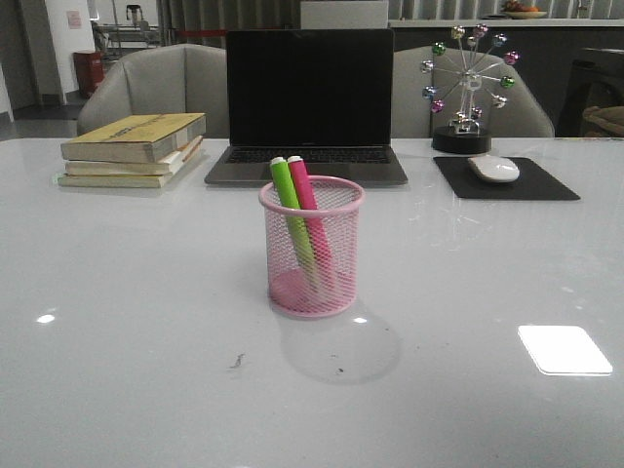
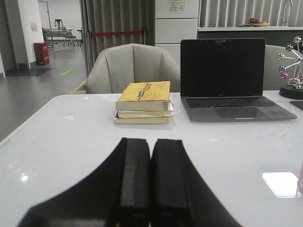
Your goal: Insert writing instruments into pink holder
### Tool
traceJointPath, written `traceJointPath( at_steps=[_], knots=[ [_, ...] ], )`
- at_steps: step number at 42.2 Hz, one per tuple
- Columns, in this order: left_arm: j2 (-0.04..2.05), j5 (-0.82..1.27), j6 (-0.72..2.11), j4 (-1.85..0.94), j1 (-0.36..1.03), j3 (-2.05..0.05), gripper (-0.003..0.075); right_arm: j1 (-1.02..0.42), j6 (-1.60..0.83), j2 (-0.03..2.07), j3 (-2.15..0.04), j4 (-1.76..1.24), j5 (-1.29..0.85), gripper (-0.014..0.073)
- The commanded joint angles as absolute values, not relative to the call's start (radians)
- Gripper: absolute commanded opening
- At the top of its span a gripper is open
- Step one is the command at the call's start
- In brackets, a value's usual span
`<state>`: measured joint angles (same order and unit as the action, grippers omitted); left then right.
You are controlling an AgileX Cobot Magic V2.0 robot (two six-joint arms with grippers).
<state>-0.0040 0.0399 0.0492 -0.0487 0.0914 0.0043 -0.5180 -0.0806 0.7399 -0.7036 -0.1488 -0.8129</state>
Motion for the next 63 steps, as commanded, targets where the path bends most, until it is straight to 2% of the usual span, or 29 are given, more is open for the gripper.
traceJointPath(
  at_steps=[1,24,29,38,43,48,56,63],
  knots=[
    [-0.026,-0.052,0.039,-0.059,0.09,0.01,0.0091,-0.513,-0.084,0.735,-0.73,-0.161,-0.757,0.0056],
    [-0.026,-0.052,0.039,-0.059,0.09,0.01,0.0091,-0.513,-0.104,0.728,-0.72,-0.101,-0.735,0.0056],
    [-0.026,-0.052,0.039,-0.059,0.09,0.01,0.0091,-0.41,-0.113,0.636,-0.653,-0.062,-0.634,0.0056],
    [-0.026,-0.052,0.039,-0.059,0.093,0.01,0.0091,-0.135,-0.113,0.374,-0.441,-0.061,-0.358,0.0056],
    [-0.026,-0.052,0.039,-0.059,0.093,0.01,0.0091,-0.04,-0.113,0.238,-0.312,-0.062,-0.209,0.0056],
    [-0.026,-0.052,0.039,-0.059,0.093,0.01,0.0091,0.015,-0.112,0.129,-0.183,-0.063,-0.103,0.0056],
    [-0.026,-0.052,0.039,-0.059,0.093,0.01,0.0091,0.021,-0.112,0.021,-0.018,-0.071,0.0,0.0056],
    [-0.024,-0.052,0.039,-0.059,0.093,0.01,0.0091,0.021,-0.112,-0.03,0.024,-0.075,0.013,0.0056]
  ],
)
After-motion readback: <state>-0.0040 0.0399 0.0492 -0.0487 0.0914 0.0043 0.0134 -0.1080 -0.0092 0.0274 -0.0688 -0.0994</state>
